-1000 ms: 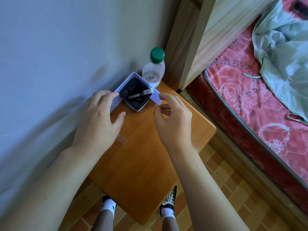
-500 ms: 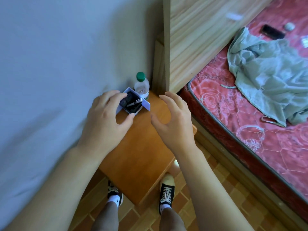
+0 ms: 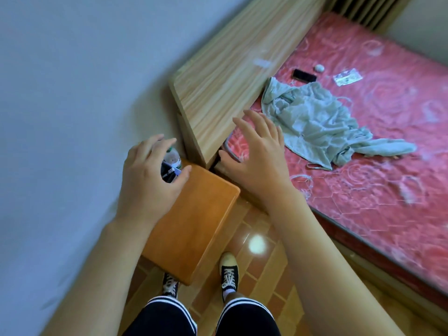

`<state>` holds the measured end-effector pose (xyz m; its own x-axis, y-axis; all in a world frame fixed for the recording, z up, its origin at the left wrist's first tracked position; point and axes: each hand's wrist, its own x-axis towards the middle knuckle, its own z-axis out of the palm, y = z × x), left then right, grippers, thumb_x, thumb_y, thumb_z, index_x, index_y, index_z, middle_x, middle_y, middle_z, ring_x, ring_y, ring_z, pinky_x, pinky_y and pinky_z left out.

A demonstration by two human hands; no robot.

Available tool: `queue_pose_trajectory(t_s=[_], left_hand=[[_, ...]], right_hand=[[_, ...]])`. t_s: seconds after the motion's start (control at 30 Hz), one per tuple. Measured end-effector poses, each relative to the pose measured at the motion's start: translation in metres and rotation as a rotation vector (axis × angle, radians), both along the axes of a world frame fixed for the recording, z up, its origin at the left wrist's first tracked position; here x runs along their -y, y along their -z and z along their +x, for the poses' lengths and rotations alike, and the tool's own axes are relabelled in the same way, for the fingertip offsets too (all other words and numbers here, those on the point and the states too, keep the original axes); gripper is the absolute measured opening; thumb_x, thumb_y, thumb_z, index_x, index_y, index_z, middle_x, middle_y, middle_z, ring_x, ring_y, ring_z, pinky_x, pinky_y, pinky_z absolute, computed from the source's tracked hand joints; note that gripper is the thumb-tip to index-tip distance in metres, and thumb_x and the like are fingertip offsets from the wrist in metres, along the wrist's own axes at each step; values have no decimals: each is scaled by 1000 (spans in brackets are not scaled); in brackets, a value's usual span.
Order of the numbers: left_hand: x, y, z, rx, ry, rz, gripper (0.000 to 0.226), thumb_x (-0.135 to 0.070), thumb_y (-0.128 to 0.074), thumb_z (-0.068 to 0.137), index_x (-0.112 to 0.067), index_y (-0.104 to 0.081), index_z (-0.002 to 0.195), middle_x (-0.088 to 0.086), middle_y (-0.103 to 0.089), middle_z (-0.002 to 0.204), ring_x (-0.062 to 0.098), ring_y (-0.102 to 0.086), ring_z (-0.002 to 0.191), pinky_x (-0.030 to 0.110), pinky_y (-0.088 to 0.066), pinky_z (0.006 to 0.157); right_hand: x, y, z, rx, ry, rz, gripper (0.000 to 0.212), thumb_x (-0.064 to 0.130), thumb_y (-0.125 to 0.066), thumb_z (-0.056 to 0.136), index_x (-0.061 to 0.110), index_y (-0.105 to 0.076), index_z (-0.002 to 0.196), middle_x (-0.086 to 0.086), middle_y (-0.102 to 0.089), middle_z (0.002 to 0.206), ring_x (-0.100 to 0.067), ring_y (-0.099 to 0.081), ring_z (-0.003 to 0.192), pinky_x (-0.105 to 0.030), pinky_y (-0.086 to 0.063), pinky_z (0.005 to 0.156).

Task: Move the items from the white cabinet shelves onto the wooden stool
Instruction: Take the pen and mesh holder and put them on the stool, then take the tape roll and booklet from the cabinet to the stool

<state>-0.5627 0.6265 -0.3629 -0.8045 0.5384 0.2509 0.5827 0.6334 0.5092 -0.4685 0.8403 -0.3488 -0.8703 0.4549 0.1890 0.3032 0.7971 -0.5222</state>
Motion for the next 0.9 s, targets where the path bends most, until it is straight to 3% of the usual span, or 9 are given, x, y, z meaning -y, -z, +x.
queue_pose_trajectory(t_s=[0.13, 0.33, 0.5, 0.7, 0.9], left_hand=[[-23, -52, -5, -35, 103, 87, 57, -41, -75, 90, -18, -61, 140, 4, -54, 147, 28, -48, 134, 48, -44, 112], [-48, -133, -11, -112, 302, 208, 61, -47, -68, 87, -17, -61, 140, 6, -54, 147, 30, -47, 134, 51, -42, 114], [-62, -202, -3, -221, 504, 296, 61, -47, -66, 88, -13, -61, 138, 11, -55, 144, 32, -46, 133, 55, -43, 112], [-81, -277, 37, -304, 722, 420, 63, -49, -64, 87, -14, -60, 139, 9, -55, 144, 32, -49, 133, 44, -36, 114], [-104, -343, 115, -363, 928, 590, 63, -51, -64, 87, -13, -63, 137, 9, -57, 142, 32, -51, 134, 33, -29, 116]], right_hand=[[-9, -52, 23, -52, 113, 83, 69, 55, -67, 85, 25, -56, 146, -2, -41, 163, -30, -31, 154, -63, -24, 122], [0, -128, 57, -136, 292, 130, 70, 57, -66, 88, 26, -52, 149, 0, -36, 166, -30, -25, 157, -63, -24, 123], [21, -202, 91, -237, 440, 246, 72, 61, -59, 87, 23, -53, 148, -4, -39, 164, -30, -31, 154, -62, -30, 121], [47, -274, 160, -326, 634, 430, 73, 55, -67, 87, 19, -55, 148, -3, -43, 161, -27, -35, 151, -48, -25, 125], [75, -334, 253, -334, 808, 591, 72, 56, -65, 88, 21, -52, 149, -3, -43, 161, -27, -38, 149, -55, -32, 123]])
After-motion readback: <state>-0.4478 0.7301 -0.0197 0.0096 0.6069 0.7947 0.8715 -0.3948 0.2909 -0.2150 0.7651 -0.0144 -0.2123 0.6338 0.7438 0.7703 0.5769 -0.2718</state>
